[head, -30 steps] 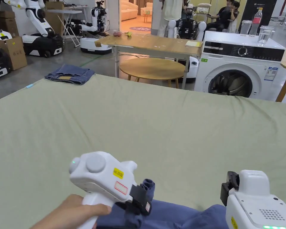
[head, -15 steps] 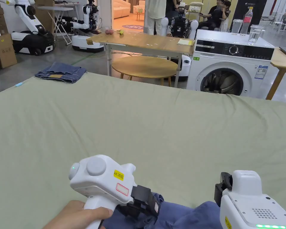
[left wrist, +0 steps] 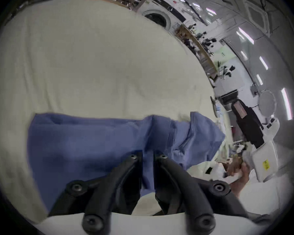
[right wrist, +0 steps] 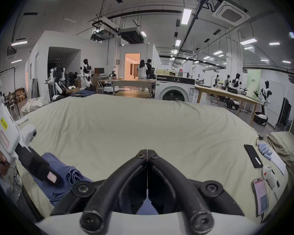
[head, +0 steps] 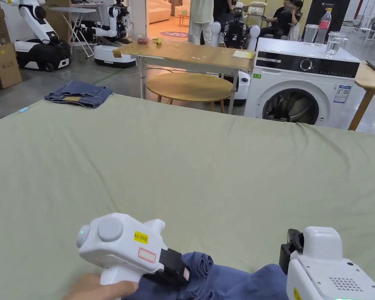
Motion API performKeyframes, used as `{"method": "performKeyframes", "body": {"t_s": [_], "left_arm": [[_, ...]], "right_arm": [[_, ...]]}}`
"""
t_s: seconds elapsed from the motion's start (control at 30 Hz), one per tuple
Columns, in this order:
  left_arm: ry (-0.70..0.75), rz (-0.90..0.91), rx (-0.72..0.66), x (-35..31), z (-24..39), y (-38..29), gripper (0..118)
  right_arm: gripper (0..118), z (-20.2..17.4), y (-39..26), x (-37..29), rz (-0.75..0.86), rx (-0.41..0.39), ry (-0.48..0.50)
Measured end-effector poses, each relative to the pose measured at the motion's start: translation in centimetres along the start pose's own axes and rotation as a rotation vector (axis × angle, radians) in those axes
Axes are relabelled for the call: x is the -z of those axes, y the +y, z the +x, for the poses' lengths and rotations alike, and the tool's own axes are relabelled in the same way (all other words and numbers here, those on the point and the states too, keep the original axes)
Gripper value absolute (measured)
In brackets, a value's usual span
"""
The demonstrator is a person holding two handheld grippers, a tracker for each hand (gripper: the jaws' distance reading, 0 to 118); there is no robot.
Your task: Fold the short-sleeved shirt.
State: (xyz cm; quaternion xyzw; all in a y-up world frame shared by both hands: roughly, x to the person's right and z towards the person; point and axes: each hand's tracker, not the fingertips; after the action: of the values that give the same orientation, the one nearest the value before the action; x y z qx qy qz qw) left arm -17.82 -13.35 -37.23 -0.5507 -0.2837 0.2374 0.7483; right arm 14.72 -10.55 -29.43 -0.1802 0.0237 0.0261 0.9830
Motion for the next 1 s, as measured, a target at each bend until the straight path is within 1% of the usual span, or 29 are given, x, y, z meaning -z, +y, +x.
{"method": "performKeyframes", "body": {"t_s": [0.07, 0.1, 0.2, 0.23, 0.27, 0.33, 0.47, 0.6, 0.67, 0.73, 0.9, 1.0], "left_arm": [[-0.139, -0.025, -0.024, 1.4, -0.6, -0.7, 9], [-0.166, -0.028, -0.031, 2.2, -1.0, -0.8, 9], [-0.120, -0.044, -0.027, 4.6, -1.2, -1.4, 9], [-0.129, -0.042, -0.039, 5.3, -1.6, -1.5, 5], [-0.170, -0.041, -0.068, 5.8, -2.1, -1.6, 4], [-0.162, -0.023, -0.088, 6.4, -2.3, -1.6, 0], [-0.140, -0.017, -0.046, 6.4, -1.5, -1.6, 0], [-0.119, -0.002, -0.020, 4.2, -0.5, -2.1, 0], [-0.109, 0.047, 0.019, 1.8, -0.3, -1.9, 0], [-0.110, 0.090, 0.027, -0.5, -0.6, -1.7, 0], [-0.019, 0.230, 0.043, -7.5, -3.2, -0.9, 0], [0.022, 0.263, 0.027, -10.5, -5.7, -1.0, 0]], "right_arm": [[0, 0.2, -0.2, 0.0, -0.004, 0.001, -0.003], [0, 0.3, -0.3, 0.1, -0.005, 0.000, -0.005], [0, 0.6, -0.5, 0.1, -0.010, 0.002, -0.012], [0, 0.6, -0.5, 0.1, -0.012, 0.004, -0.012], [0, 0.7, -0.6, 0.1, -0.016, 0.005, -0.014], [0, 0.8, -0.7, 0.1, -0.019, 0.009, -0.017], [0, 0.9, -0.8, 0.1, -0.023, 0.010, -0.020], [0, 1.0, -0.7, 0.0, -0.017, 0.006, -0.022], [0, 1.0, -0.6, -0.1, -0.004, 0.009, -0.025], [0, 1.0, -0.5, -0.2, 0.009, 0.016, -0.025], [0, 0.5, 0.3, -0.5, 0.072, 0.033, -0.019], [0, -0.1, 0.6, -0.7, 0.109, 0.035, -0.016]]}}
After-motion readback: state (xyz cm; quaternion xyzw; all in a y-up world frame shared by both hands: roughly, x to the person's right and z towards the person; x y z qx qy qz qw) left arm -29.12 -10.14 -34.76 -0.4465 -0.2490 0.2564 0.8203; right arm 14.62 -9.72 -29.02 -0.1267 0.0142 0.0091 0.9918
